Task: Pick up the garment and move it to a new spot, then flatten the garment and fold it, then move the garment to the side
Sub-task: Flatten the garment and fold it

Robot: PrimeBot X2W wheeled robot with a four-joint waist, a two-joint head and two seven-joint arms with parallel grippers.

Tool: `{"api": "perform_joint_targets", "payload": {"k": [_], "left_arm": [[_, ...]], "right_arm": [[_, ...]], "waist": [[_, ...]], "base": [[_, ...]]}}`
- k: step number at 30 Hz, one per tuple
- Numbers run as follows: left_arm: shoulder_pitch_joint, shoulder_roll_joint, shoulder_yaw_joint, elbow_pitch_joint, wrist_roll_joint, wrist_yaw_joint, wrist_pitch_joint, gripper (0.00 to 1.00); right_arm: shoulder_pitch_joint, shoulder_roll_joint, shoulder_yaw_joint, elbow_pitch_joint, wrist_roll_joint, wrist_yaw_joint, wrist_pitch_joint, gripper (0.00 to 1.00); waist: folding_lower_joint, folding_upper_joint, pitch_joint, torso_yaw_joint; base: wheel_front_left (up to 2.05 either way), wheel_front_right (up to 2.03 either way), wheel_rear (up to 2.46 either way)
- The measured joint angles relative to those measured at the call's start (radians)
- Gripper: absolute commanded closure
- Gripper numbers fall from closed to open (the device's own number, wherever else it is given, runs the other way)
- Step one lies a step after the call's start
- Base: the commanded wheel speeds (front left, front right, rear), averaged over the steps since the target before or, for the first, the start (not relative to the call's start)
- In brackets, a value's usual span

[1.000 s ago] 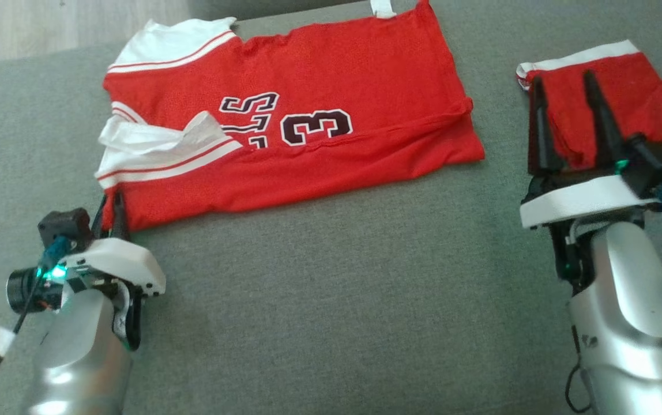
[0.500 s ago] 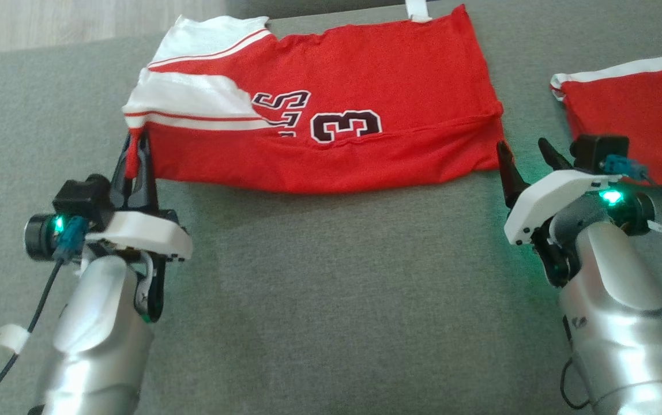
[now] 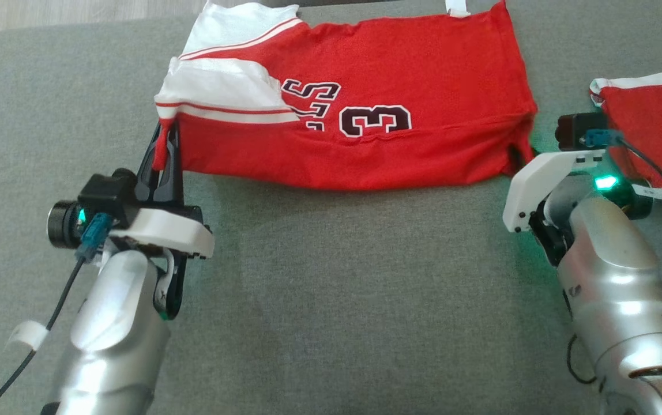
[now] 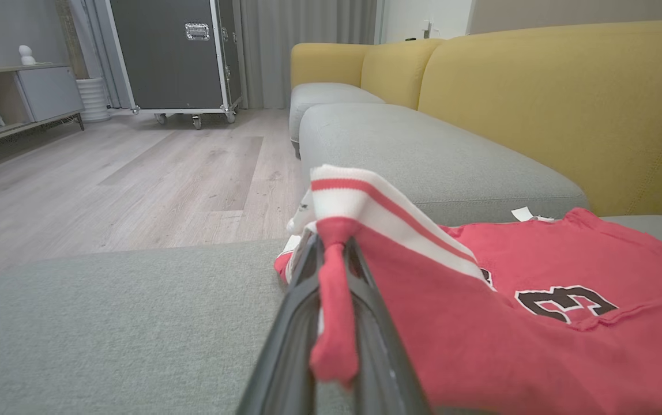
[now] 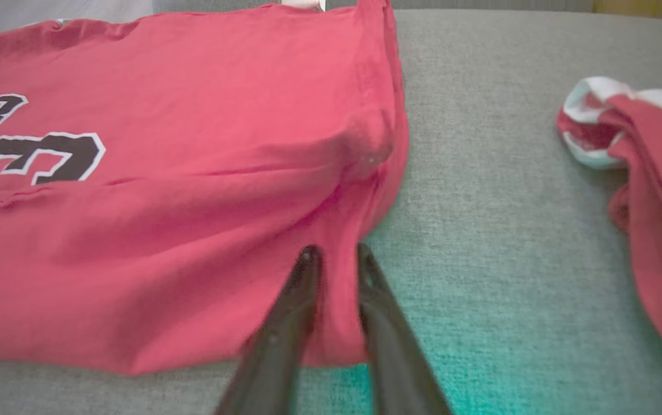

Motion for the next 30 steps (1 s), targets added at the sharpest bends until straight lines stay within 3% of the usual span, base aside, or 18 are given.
{"api": "perform_joint_targets", "payload": {"k": [5,11,22,30], "left_arm": [[0.016,0.012,0.003,0.036,-0.001,0.001,0.0,1.0],[0.085,0.031,0.003,0.077,-0.016,0.0,0.016,1.0],[0.22,0.059,0.001,0.066,-0.053,-0.015,0.095,1.0],[0.356,0.089,-0.007,-0.048,-0.081,-0.017,0.215,1.0]], "right_arm": [[-0.007,-0.02,0.007,0.023,-0.056,0.0,-0.04,1.0],[-0.014,-0.034,0.074,0.044,-0.045,0.0,-0.042,1.0],[0.062,-0.053,0.208,0.037,0.083,0.0,0.007,1.0],[0.202,-0.083,0.265,-0.051,0.198,0.0,0.063,1.0]], "waist": [[0.0,0.0,-0.027,-0.01],[-0.0001,0.0,-0.085,-0.036],[-0.0002,0.0,-0.202,-0.079],[-0.0003,0.0,-0.259,-0.105]], "base": [[0.0,0.0,0.0],[0.0,0.0,0.0],[0.0,0.0,0.0],[0.0,0.0,0.0]]}}
